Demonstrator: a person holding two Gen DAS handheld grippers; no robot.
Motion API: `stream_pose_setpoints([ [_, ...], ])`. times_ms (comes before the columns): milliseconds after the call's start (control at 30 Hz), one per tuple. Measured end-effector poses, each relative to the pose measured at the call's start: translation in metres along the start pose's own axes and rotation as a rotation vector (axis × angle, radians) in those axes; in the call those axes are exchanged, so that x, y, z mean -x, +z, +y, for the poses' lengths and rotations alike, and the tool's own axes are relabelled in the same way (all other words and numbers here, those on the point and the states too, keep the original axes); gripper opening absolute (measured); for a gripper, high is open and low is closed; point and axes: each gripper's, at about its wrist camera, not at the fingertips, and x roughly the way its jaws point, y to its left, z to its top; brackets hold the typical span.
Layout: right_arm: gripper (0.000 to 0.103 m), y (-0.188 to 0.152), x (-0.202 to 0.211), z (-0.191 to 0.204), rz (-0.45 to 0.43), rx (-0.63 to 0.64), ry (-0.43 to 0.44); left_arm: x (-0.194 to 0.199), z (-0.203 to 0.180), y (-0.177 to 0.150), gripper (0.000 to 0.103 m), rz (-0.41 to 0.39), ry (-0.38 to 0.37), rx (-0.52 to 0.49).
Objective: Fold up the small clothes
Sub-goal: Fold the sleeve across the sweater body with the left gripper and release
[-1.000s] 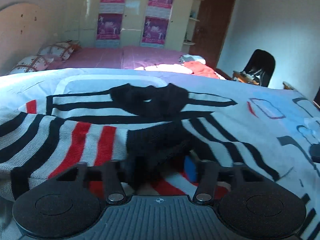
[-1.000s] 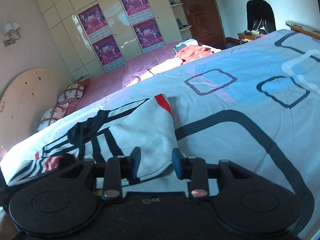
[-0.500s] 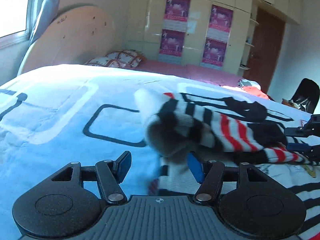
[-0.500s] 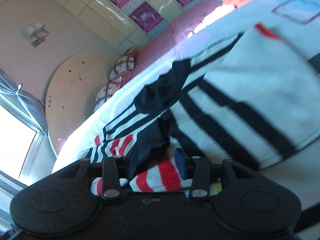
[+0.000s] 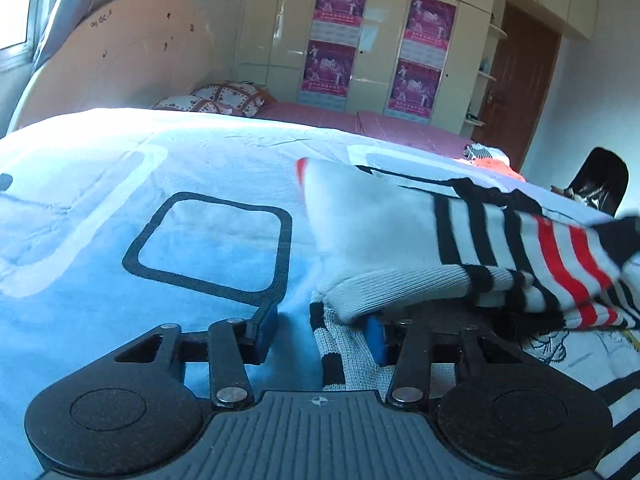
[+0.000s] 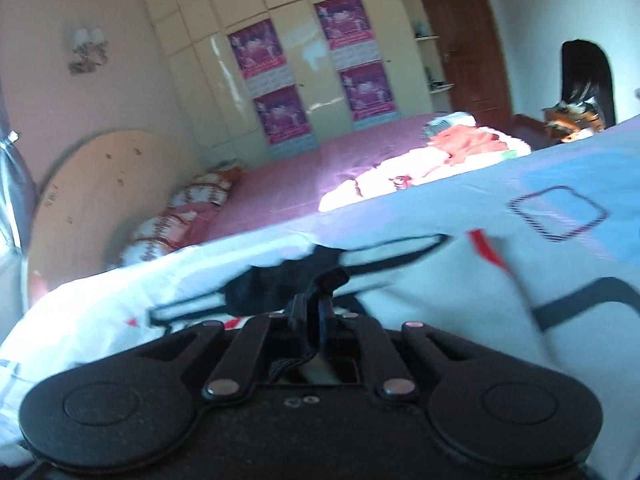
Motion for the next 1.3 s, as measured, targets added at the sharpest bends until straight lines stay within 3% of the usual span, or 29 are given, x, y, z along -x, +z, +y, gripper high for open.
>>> stream_pose_setpoints([
  [100,0.006,-0.018,-0.016,-0.022,0.097,-0.050,-0.045,-0.001,0.000,0.000,0.042,0.001,-0.005,0.003],
  [400,0.006,-0.025,-0.001,-0.019,0.027,-0.023,-0.023,-0.002,0.008,0.001,0.038,0.002,-0.029,0.037],
  [533,0.006,-0.040,-0.018,-0.030,0.106,-0.033,-0.060,-0.004,0.009,0.002,0.038,0.016,-0.034,0.023],
  [733,0.008,-0.040,-0.017,-0.036,0.141,-0.028,-0.043,0.013,0.020,0.004,0.038,0.044,-0.050,-0.039],
  [800,0.012,-0.033,-0.002,-0.036,0.095,-0.009,-0.050,0.033,0.026,0.010,0.038,-0.006,-0.013,-0.038],
  [867,0.014,-0.026,0.012,-0.033,0.038,0.023,-0.021,0.045,0.018,0.022,0.038,-0.065,-0.022,-0.057],
  [967,0.016,-0.021,0.002,-0.016,0.047,0.047,0.048,0.037,-0.023,0.044,0.038,-0.101,-0.122,-0.129],
  [1067,0.016,-0.026,-0.017,0.013,0.077,0.138,0.085,0.005,-0.069,0.049,0.038,-0.052,-0.238,-0.169],
  [1167,0.012,-0.041,-0.032,0.024,0.140,0.235,0.066,-0.030,-0.087,0.031,0.038,0.063,-0.205,-0.211],
  [1300,0.009,-0.044,-0.029,0.004,0.150,0.232,0.008,-0.021,-0.070,0.030,0.038,0.062,-0.211,-0.207],
])
